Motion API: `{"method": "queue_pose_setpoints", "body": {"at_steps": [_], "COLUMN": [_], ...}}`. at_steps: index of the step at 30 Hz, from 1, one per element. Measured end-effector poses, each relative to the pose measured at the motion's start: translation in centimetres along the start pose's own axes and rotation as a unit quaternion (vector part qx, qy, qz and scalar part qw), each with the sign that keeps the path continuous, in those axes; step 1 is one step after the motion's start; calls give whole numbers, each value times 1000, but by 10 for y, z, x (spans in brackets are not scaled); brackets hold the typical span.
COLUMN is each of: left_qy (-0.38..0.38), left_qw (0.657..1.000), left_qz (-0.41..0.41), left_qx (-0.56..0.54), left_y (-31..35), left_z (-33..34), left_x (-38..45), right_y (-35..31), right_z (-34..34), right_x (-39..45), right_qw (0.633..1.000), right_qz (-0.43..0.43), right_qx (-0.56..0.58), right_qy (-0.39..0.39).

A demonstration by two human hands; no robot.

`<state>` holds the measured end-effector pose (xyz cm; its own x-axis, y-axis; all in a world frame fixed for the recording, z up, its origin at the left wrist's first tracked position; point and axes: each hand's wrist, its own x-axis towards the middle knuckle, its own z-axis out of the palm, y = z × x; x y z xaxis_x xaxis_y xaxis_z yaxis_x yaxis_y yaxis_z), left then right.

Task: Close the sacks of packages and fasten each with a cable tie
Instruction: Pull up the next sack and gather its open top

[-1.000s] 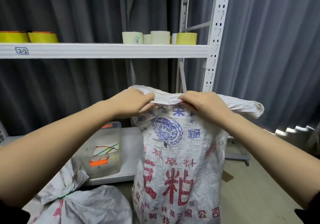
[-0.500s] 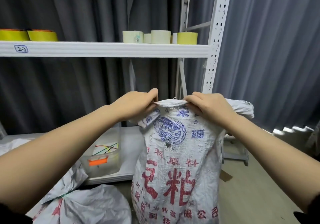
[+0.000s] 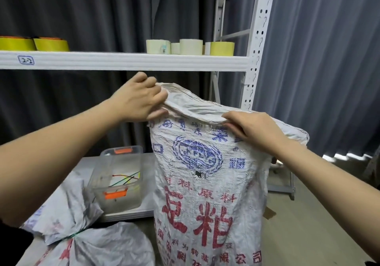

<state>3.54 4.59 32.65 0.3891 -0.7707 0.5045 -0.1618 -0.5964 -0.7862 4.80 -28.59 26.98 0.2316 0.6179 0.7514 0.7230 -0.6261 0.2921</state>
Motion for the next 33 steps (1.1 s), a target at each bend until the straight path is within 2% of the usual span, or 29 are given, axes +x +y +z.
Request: {"method": "queue_pose_setpoints", "body": {"at_steps": [3, 6, 10, 12, 14, 16, 18, 20, 23, 25, 27, 28, 30, 33], "left_qy": [-13, -89, -71, -31, 11, 21, 27, 11, -19, -39, -53, -49, -30, -38], "left_qw": [995, 946, 921, 940, 970, 976, 969, 963, 969, 969, 969, 971, 966, 960], "left_qz": [1, -42, -90, -83, -33, -12, -31, -56, -27, -5, -20, -36, -74, -49], "left_qx": [-99, -308, -372, -329, -239, -217, -244, -264, -244, -245, -242, -233, -245, -275], "left_y": [33, 66, 76, 75, 78, 85, 87, 81, 66, 57, 52, 51, 50, 57], "left_z": [3, -1, 2, 2, 0, -5, -6, -3, 6, 8, 8, 8, 8, 5], "left_x": [13, 32, 34, 34, 35, 40, 43, 39, 18, 4, -6, -8, -6, 9], "right_y": [-5, -5, -6, -7, -14, -25, -29, -31, -27, -25, -28, -32, -42, -56], "right_z": [6, 9, 5, 1, 0, 2, 10, 16, 17, 19, 22, 23, 17, 11], "right_x": [1, 0, -5, -1, 12, 27, 34, 33, 17, 5, -1, 0, 10, 31], "right_qw": [1000, 999, 996, 996, 993, 970, 948, 957, 989, 994, 991, 991, 990, 968], "right_qz": [6, -10, -6, 2, 40, 113, 128, 106, 45, -16, -56, -53, 19, 148], "right_qx": [5, -38, -83, -81, -28, 76, 130, 113, 33, -37, -86, -91, -68, 36], "right_qy": [24, 28, 17, -20, -105, -203, -260, -245, -140, -101, -82, -82, -124, -202]}}
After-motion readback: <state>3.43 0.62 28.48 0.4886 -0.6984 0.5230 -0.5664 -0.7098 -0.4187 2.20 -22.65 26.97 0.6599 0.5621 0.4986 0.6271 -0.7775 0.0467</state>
